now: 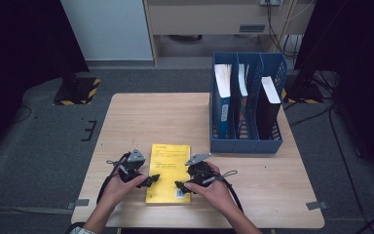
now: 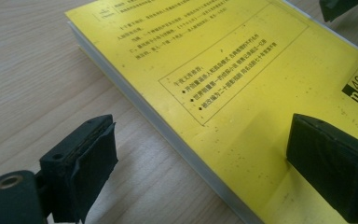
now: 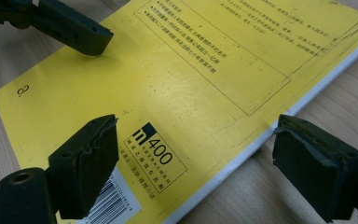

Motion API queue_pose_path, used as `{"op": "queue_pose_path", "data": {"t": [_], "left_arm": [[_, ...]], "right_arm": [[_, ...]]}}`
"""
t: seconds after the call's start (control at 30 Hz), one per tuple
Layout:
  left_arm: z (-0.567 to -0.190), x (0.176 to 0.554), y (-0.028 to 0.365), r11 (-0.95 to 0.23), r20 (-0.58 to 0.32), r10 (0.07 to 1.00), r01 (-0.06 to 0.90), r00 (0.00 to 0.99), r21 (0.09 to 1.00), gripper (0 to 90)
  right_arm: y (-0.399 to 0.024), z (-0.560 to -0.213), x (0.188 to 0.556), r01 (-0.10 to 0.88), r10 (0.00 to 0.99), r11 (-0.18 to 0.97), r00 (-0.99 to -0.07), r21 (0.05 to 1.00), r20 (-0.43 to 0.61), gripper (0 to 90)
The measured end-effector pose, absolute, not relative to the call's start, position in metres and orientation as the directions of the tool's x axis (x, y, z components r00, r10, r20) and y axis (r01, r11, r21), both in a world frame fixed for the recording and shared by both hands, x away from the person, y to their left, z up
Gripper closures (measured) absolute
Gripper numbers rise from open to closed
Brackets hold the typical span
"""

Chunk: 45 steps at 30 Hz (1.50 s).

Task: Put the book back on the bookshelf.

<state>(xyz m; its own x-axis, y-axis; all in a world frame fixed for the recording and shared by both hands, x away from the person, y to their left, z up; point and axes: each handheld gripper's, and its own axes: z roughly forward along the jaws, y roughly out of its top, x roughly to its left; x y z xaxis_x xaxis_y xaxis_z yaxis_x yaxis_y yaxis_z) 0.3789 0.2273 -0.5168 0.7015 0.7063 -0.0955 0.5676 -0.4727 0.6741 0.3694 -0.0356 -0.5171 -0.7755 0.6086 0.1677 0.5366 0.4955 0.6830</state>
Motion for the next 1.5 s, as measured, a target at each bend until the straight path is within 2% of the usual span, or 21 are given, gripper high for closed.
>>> {"op": "queue_pose_path", "data": {"t": [0.53,0.8,1.2,1.37,1.5], "left_arm": [[-0.522,0.382,0.224,-0.457,-0.206,0.67,0.615,0.713,0.643,14.4],[-0.523,0.389,0.222,-0.444,-0.208,0.669,0.609,0.713,0.658,17.3],[-0.523,0.394,0.215,-0.455,-0.198,0.671,0.607,0.715,0.651,12.0],[-0.518,0.395,0.218,-0.428,-0.205,0.699,0.63,0.685,0.647,24.3],[-0.512,0.395,0.221,-0.411,-0.214,0.695,0.623,0.687,0.666,30.3]], "right_arm": [[-0.033,-0.525,0.369,0.545,0.612,0.503,-0.773,0.67,0.169,10.2],[-0.033,-0.527,0.367,0.555,0.629,0.489,-0.759,0.673,0.168,7.1],[-0.036,-0.529,0.368,0.582,0.645,0.463,-0.739,0.669,0.195,5.8],[-0.035,-0.529,0.368,0.58,0.646,0.463,-0.739,0.67,0.193,5.5],[-0.035,-0.529,0.368,0.578,0.645,0.465,-0.74,0.671,0.19,5.1]]}}
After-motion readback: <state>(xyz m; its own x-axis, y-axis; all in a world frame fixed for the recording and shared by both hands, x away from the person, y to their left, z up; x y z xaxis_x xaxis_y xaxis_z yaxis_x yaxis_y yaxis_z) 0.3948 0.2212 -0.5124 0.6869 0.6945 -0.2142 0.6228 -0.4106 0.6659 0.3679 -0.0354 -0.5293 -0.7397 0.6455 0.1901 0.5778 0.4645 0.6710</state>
